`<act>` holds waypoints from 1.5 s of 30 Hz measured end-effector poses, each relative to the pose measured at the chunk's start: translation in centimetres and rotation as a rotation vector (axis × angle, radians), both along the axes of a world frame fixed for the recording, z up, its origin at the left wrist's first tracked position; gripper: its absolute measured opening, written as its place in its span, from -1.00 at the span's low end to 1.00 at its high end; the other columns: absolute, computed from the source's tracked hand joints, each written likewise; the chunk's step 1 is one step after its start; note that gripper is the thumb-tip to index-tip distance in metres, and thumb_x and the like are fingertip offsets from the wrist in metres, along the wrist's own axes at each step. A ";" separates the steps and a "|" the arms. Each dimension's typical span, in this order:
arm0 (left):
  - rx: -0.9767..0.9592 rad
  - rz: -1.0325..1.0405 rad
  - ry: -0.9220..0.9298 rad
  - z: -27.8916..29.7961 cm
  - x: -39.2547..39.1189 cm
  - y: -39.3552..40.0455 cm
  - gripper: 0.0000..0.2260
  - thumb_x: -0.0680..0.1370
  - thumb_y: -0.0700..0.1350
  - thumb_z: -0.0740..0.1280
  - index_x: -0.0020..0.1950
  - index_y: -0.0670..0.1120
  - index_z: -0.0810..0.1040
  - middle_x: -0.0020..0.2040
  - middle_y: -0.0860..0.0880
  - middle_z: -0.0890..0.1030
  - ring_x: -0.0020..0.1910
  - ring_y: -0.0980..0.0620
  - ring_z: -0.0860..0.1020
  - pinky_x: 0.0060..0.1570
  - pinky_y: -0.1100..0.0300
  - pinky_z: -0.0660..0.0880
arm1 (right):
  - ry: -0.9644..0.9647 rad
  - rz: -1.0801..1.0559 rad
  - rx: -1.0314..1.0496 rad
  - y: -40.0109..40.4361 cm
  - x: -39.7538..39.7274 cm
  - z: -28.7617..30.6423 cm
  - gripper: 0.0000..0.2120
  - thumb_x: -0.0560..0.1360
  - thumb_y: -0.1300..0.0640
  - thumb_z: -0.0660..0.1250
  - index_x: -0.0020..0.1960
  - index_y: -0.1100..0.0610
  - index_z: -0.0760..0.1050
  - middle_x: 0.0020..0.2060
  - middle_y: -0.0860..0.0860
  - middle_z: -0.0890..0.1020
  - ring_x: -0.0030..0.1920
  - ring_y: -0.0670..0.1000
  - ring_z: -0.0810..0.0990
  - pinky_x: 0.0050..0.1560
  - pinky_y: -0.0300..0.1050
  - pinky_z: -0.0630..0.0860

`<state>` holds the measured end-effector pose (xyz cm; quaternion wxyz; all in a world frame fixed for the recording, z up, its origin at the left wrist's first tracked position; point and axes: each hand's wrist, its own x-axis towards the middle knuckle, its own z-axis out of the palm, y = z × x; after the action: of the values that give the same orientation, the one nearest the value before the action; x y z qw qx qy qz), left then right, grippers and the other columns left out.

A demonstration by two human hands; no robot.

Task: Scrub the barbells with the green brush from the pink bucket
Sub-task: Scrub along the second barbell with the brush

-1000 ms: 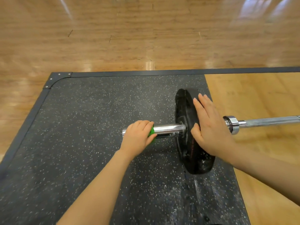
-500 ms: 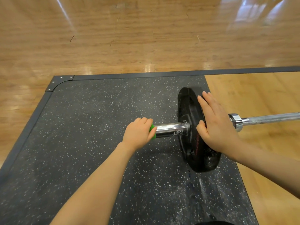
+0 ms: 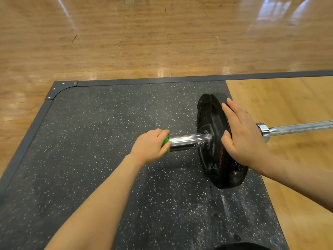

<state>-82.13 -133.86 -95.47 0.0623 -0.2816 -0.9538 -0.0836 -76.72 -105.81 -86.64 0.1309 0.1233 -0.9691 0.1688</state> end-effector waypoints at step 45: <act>0.135 -0.065 0.088 1.5 8.6 -1.7 -0.56 0.59 0.07 0.16 0.30 -0.23 0.43 0.18 -0.14 0.55 0.16 -0.13 0.52 0.17 0.01 0.51 | 0.022 0.017 0.131 0.4 1.5 3.8 -0.38 0.56 -0.17 0.05 0.41 0.27 0.34 0.42 0.20 0.34 0.44 0.18 0.25 0.42 0.13 0.20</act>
<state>-73.54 -135.54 -93.98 0.1202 -0.3108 -0.9328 -0.1373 -75.24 -105.40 -82.86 0.1316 0.1415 -0.9755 0.1047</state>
